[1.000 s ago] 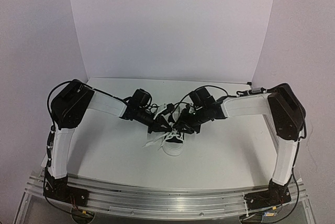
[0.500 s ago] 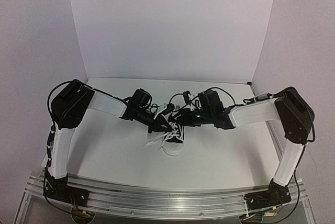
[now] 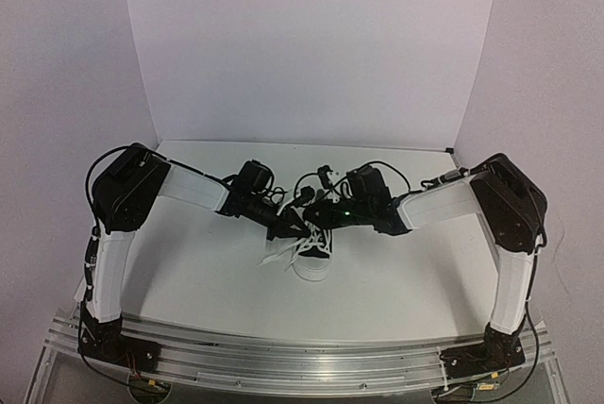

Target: Tie the shoes

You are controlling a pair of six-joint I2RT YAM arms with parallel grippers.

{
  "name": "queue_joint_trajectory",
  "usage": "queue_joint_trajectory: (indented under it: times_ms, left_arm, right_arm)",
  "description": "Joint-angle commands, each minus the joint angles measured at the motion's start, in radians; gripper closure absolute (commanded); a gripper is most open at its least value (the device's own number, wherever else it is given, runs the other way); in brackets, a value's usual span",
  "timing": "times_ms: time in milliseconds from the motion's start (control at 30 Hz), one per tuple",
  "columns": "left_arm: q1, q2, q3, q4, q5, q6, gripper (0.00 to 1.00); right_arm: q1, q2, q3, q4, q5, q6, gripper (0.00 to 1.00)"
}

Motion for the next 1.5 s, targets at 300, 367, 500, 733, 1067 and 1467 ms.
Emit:
queue_joint_trajectory:
  times_ms: [300, 367, 500, 733, 1067, 1467]
  left_arm:
    - [0.01, 0.013, 0.015, 0.007, -0.01, 0.004, 1.0]
    - [0.009, 0.012, 0.017, 0.007, -0.012, 0.004, 1.0]
    - [0.009, 0.014, 0.017, 0.008, -0.01, 0.005, 1.0]
    - [0.009, 0.016, 0.019, 0.004, -0.011, 0.013, 1.0]
    - [0.009, 0.019, 0.021, -0.003, -0.012, 0.021, 1.0]
    - [0.008, 0.016, 0.038, -0.033, -0.025, 0.093, 1.0]
  right_arm:
    - [0.029, 0.029, 0.031, -0.115, 0.056, -0.05, 0.71]
    - [0.03, 0.034, 0.033, -0.126, 0.057, -0.053, 0.69]
    - [0.031, 0.042, 0.045, -0.128, 0.058, -0.048, 0.7]
    - [0.034, 0.066, 0.093, -0.175, 0.066, -0.05, 0.77]
    - [0.034, 0.056, 0.123, -0.206, 0.061, -0.046, 0.97]
    - [0.034, 0.034, 0.201, -0.329, 0.063, -0.008, 1.0]
